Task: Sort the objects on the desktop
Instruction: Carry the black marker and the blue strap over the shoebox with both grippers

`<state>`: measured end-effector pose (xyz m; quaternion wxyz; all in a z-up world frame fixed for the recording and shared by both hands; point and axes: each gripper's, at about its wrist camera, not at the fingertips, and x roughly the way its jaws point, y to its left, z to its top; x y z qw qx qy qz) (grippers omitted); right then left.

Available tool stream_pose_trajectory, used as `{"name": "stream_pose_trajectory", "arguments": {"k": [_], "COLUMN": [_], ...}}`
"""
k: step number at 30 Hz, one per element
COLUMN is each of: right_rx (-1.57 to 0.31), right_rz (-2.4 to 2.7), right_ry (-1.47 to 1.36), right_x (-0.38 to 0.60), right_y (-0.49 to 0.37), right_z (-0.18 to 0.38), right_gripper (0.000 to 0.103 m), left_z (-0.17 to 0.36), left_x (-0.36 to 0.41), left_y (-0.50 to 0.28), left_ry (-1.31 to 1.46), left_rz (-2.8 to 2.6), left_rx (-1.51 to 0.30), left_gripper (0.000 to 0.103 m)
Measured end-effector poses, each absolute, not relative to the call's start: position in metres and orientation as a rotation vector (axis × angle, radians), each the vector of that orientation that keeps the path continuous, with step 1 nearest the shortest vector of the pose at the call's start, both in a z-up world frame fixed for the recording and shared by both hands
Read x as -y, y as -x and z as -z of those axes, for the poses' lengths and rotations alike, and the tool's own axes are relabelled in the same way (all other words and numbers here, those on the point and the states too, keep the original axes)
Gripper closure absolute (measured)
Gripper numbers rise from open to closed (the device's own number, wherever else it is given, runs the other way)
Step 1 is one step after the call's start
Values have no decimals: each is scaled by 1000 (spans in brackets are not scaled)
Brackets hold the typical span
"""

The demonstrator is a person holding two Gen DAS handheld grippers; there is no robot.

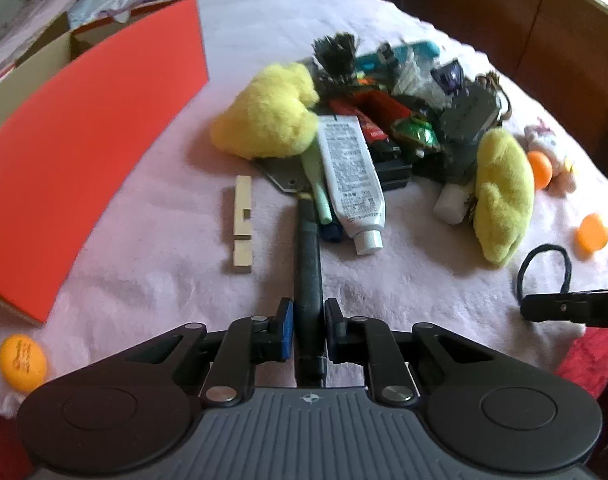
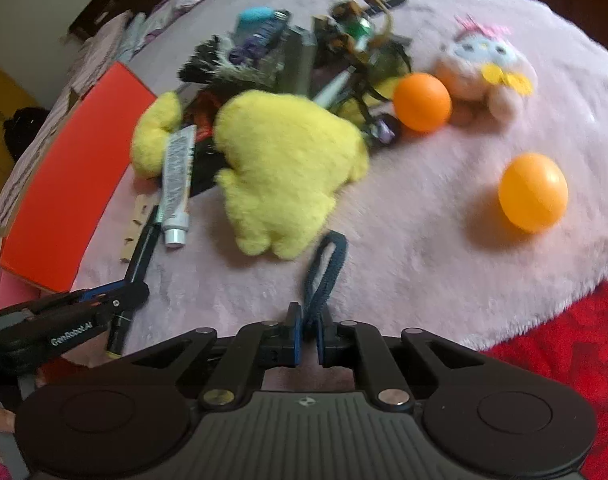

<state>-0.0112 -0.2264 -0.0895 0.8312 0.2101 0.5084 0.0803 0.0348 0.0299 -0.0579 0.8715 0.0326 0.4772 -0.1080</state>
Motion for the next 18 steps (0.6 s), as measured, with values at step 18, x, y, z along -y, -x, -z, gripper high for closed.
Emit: {"name": "stream_pose_trajectory", "arguments": {"k": [18], "right_rx": [-985], "right_rz": [-331], "right_ry": [-388], "right_x": [199], "right_y": [11], "right_z": [39], "right_gripper": [97], "left_z": [4], "left_x": [-46], "left_y": [-6], "left_ry": [-27], "left_rz": [219], "left_rx": [-906], "left_gripper": [87]}}
